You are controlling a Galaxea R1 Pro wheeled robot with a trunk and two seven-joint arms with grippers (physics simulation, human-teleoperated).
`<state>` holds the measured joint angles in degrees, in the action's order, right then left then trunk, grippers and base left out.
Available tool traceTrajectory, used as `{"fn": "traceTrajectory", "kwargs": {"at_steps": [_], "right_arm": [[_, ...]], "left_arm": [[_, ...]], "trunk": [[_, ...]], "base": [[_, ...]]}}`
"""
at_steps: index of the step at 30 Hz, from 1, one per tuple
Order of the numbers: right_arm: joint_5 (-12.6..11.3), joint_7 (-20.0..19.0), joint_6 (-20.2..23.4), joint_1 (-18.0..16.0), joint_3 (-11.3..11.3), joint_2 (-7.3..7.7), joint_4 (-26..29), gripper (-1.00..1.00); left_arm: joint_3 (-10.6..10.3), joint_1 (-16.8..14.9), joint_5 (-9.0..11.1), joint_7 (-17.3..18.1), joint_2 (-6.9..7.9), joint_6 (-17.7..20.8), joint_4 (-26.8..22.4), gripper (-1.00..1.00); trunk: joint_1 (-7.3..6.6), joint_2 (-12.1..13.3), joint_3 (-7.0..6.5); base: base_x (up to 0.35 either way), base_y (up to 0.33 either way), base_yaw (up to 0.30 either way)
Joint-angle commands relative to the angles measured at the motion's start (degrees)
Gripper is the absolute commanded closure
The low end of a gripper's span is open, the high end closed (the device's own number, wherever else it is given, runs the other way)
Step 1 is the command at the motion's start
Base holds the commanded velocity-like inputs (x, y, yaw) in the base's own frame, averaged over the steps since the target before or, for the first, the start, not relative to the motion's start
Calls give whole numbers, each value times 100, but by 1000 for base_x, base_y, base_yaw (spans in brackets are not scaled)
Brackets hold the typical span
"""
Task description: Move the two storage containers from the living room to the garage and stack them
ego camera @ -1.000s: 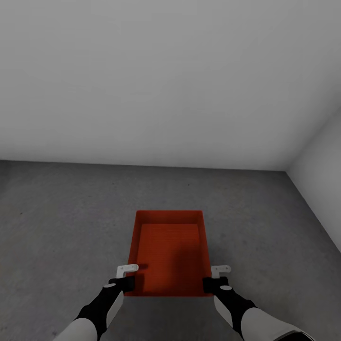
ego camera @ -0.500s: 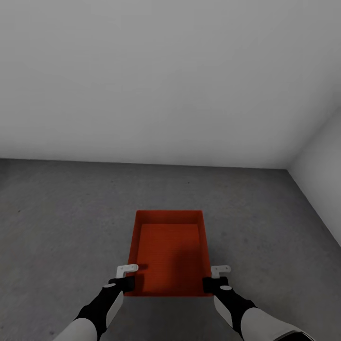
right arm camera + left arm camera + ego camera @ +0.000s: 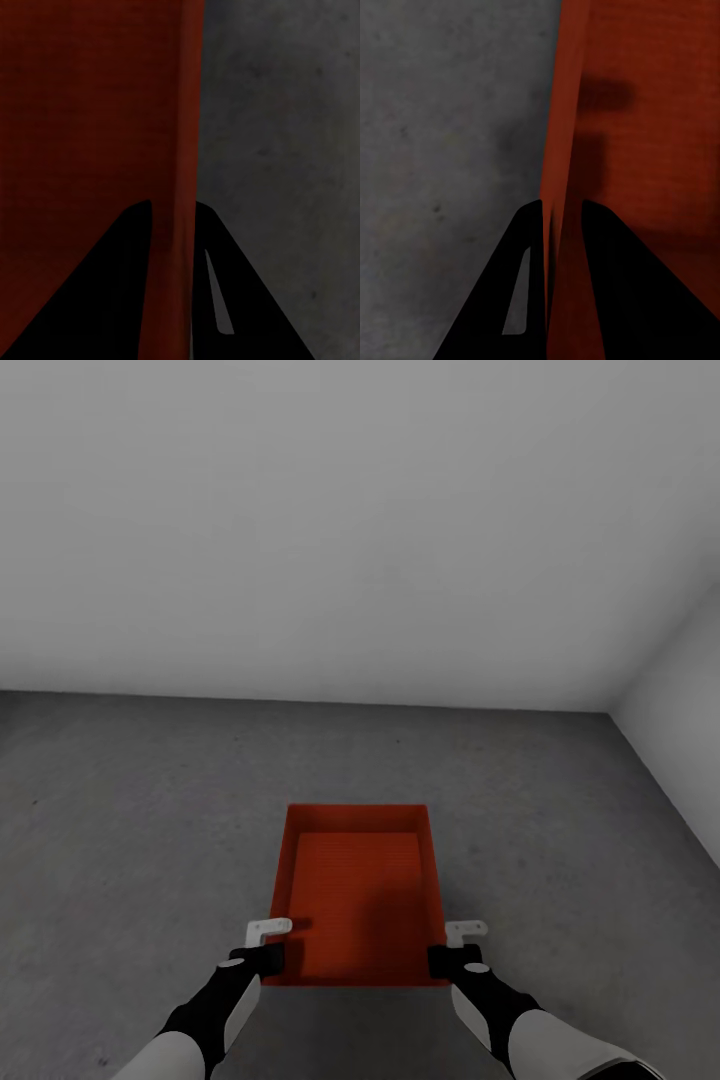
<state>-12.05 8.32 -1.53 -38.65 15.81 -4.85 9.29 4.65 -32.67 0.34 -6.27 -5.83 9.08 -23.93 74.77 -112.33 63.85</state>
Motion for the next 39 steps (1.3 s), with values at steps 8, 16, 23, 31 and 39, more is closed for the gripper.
{"fn": "traceTrajectory", "kwargs": {"at_steps": [8, 16, 23, 31, 39], "right_arm": [[-69, 43, -23, -2, -250, 46, -15, 100], [-69, 46, -15, -2, -254, 46, -15, 100], [-69, 45, -14, -2, -254, 46, -14, 100], [-69, 41, -14, -2, -254, 46, -13, 100], [-69, 41, -14, -2, -254, 46, -13, 100]], "left_arm": [[219, -3, -104, -190, 12, -99, -32, 100], [214, -3, -104, -190, 12, -99, -32, 100], [213, -3, -104, -190, 12, -99, -32, 100], [217, -3, -104, -190, 12, -99, -33, 100], [220, -3, -104, -190, 12, -99, -32, 100]], "trunk": [[175, -324, 148], [351, -645, 291], [461, -845, 381], [593, -1086, 489], [768, -1407, 632]], "base": [[0, 0, 0], [0, 0, 0], [0, 0, 0], [0, 0, 0], [0, 0, 0]]}}
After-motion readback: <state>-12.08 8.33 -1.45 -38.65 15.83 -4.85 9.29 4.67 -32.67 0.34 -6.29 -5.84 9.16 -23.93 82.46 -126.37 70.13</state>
